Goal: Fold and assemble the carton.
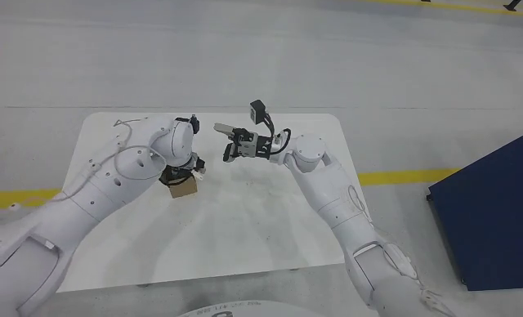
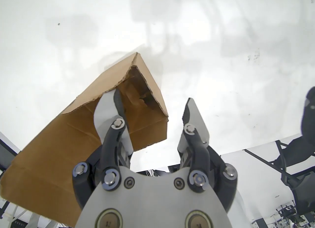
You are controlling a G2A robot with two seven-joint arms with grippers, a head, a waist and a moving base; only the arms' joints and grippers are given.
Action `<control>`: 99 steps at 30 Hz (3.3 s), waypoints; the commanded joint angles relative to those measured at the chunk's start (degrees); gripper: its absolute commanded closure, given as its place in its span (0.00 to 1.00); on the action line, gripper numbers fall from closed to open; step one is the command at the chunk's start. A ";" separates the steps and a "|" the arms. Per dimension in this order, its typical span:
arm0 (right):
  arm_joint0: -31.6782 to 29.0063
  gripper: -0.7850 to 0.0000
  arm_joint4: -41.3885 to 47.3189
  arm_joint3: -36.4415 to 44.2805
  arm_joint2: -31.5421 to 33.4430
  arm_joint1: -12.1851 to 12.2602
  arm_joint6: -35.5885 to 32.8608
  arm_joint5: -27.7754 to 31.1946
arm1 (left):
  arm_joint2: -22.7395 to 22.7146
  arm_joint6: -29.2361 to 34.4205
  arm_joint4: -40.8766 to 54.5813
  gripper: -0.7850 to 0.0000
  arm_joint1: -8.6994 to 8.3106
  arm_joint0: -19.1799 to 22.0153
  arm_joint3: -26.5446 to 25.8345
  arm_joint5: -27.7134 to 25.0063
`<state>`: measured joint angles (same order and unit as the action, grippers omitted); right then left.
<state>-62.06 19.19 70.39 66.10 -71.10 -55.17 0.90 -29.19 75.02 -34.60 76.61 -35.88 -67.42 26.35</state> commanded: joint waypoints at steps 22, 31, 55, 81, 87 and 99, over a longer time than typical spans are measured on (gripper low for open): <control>0.00 0.00 0.00 0.00 0.00 0.00 0.00 0.00 | -48.94 -4.49 3.40 0.00 -14.88 -39.90 -43.31 -14.01; 0.00 0.00 0.00 0.00 0.00 0.00 0.00 0.00 | -46.63 -2.83 4.37 0.00 -15.07 -42.00 -36.62 -12.49; 0.00 0.00 0.00 0.00 0.00 0.00 0.00 0.00 | -38.15 -6.29 4.78 1.00 -13.95 -31.49 -26.35 -9.17; 2.89 0.00 -3.18 2.02 -6.71 -1.18 4.02 -5.31 | -30.10 -8.34 2.39 1.00 -12.87 -24.39 -21.19 -17.59; 7.93 0.00 -1.66 -5.68 -11.10 -3.05 5.01 -2.87 | -28.90 -9.53 3.51 1.00 -12.47 -23.55 -19.44 -18.40; 12.42 0.08 0.58 -14.93 -14.14 -4.89 2.89 -0.59 | -28.90 -9.53 3.51 1.00 -12.47 -23.55 -19.44 -18.40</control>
<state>-49.90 19.86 55.93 52.24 -75.88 -51.95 0.57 -58.09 65.49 -31.10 64.15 -59.44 -86.85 7.95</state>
